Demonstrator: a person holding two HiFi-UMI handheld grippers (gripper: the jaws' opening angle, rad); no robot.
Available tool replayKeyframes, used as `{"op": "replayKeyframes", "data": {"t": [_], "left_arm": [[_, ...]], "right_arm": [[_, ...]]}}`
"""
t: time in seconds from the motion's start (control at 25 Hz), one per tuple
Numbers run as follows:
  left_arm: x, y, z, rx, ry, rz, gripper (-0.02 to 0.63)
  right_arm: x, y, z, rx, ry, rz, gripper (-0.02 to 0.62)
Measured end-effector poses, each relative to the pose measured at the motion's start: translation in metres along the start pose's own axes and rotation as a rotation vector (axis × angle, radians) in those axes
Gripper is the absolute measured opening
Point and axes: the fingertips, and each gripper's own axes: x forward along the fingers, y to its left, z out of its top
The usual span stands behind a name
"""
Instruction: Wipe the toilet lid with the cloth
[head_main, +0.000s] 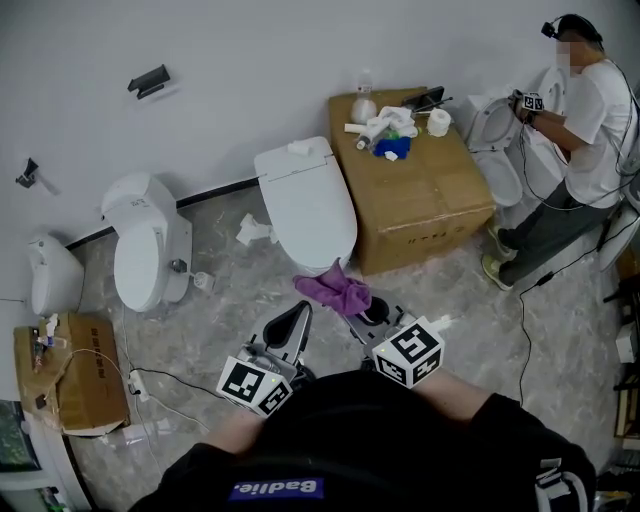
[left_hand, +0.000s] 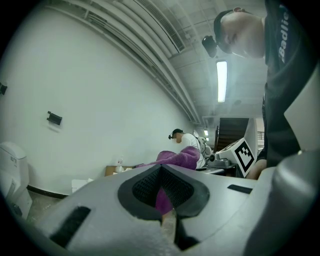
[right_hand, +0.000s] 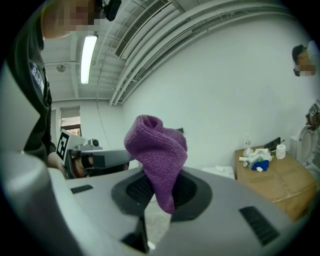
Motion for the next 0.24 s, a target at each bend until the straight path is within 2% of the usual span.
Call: {"op": "replayKeyframes", "data": {"t": [0.24], "left_arm": [[-0.0028,-0.0022,-0.0023,-0.001,-0.001,-0.014,0.015]], "right_arm": [[-0.0006,-0.0006,-0.0025,0.004,0.002,-0.017,0.066]]}}
